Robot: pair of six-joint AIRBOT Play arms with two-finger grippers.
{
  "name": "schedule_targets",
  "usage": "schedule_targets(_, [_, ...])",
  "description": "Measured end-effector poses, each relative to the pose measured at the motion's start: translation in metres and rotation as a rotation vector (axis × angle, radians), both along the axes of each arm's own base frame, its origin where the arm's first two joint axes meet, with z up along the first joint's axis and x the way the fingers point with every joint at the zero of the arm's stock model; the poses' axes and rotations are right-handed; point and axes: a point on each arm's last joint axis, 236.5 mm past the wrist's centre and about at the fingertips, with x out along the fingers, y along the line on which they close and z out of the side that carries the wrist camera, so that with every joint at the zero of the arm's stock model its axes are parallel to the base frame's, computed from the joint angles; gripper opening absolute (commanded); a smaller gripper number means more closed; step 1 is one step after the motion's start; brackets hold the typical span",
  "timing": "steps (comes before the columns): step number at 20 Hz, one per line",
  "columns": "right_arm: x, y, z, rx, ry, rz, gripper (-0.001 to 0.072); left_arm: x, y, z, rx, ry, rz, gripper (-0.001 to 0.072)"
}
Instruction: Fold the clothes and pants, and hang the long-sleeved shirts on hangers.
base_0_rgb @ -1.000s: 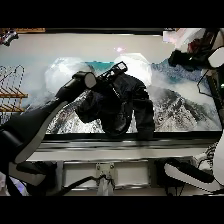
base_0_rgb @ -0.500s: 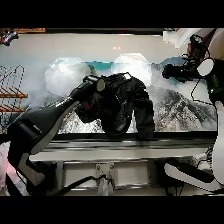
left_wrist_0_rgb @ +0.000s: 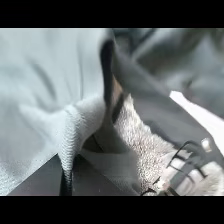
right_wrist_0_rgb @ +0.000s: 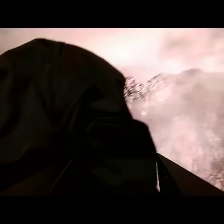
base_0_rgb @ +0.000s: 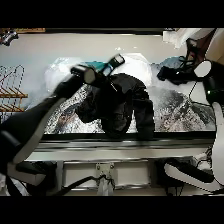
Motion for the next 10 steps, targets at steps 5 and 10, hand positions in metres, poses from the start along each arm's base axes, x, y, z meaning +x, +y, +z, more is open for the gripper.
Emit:
schedule_targets(5, [-0.050,0.098,-0.027,0.128,0.047,0.201,0.0555,-0.005,0.027,0.100,-0.104,-0.147,0.042,0.0014])
schedule_targets(10, [-0.072,0.164,-0.037,0.218,0.000,0.203,0.0551,-0.022,0.036,0.131,-0.136,-0.160,0.048,0.0015])
